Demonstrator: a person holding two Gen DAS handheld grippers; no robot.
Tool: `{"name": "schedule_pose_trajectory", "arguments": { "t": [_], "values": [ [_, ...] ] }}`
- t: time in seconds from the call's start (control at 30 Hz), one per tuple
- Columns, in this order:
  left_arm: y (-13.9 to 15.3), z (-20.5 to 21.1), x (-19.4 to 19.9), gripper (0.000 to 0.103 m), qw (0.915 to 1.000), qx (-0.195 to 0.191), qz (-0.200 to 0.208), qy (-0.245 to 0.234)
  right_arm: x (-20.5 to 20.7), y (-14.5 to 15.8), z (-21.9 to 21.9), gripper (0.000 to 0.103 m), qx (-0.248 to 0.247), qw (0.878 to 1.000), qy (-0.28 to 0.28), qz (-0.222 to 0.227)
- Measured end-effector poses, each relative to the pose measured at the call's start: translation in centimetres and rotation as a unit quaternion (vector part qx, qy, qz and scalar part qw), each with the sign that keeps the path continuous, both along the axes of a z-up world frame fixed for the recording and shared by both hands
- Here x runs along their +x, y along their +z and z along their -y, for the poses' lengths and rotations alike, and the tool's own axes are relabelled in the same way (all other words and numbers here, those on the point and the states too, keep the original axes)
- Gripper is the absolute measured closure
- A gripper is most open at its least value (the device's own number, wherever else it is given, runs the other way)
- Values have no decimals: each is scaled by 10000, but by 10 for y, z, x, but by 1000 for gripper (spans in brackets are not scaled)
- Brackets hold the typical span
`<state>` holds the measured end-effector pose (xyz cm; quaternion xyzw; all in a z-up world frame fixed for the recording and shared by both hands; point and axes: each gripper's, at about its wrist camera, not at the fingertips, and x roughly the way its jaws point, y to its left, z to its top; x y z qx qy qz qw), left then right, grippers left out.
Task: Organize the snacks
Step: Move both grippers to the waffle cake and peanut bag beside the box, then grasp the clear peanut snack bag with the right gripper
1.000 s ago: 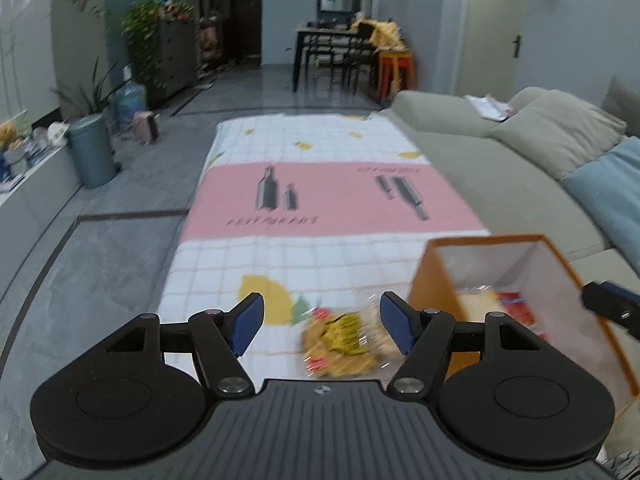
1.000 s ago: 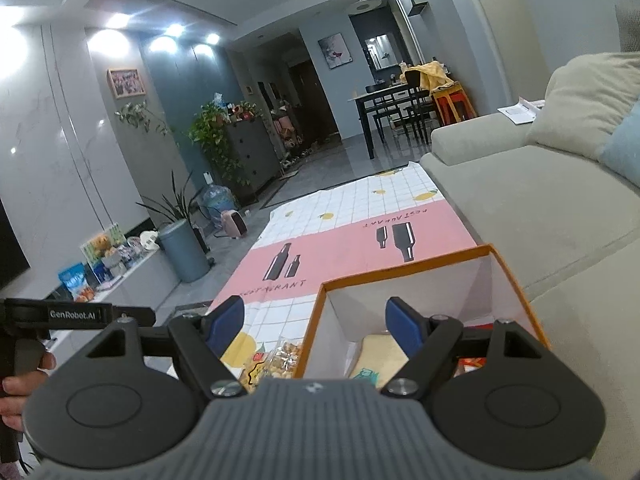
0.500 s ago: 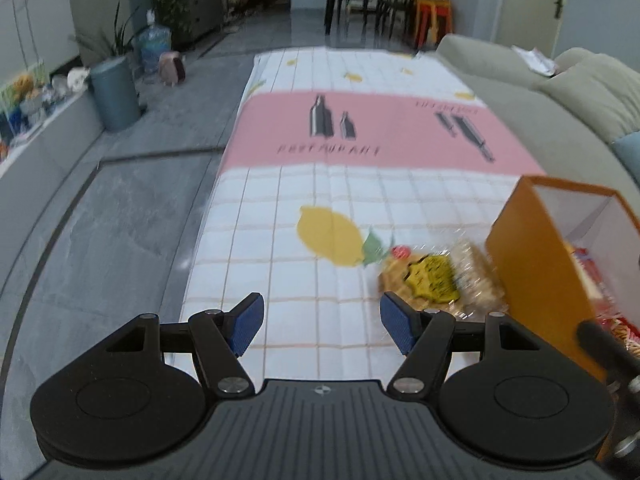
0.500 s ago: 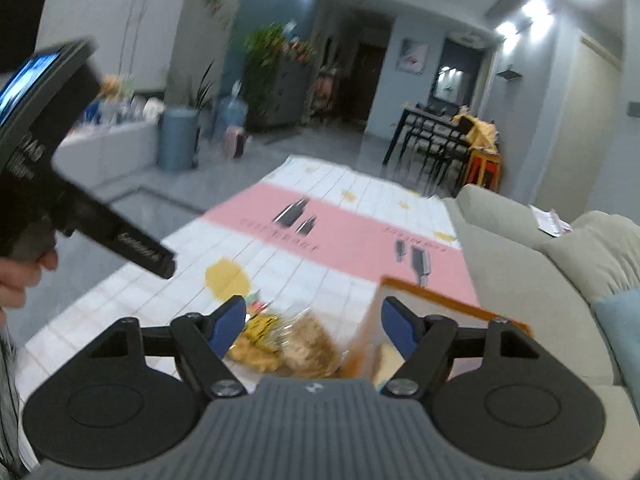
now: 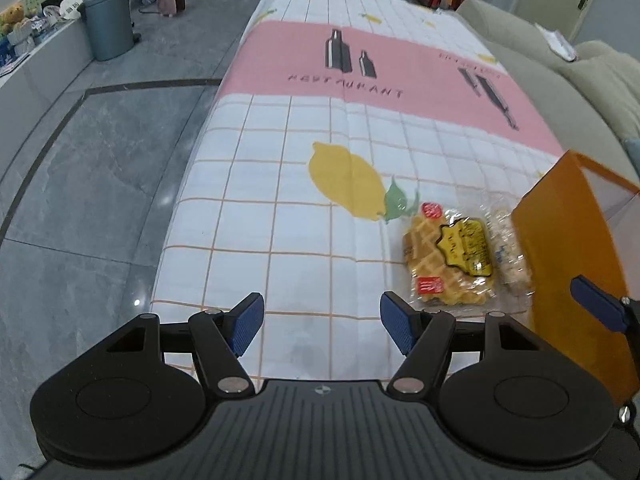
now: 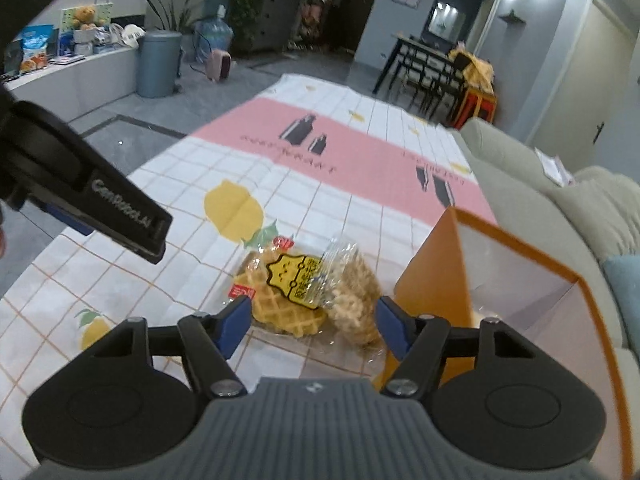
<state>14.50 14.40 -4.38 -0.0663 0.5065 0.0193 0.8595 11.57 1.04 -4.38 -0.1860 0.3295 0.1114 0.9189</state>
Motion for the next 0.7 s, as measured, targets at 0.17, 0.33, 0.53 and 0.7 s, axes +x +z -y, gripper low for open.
{"name": "schedule_pose_trajectory", "arguments": {
  "t": [0.17, 0.33, 0.53, 0.7],
  "values": [
    [-11, -3, 8, 25, 9997, 205, -95, -106, 19, -18, -5, 37, -87, 9992, -390, -91],
    [-17, -9, 14, 25, 9994, 228, -66, -246, 39, -37, -9, 40, -243, 9960, -855, -94],
    [-31, -13, 22, 25, 9990, 130, -279, -333, 51, -47, -14, 44, -531, 9940, -949, 151],
    [-33, -16, 23, 25, 9988, 75, -317, -375, 60, -48, -13, 66, -493, 9932, -1043, 160]
  ]
}}
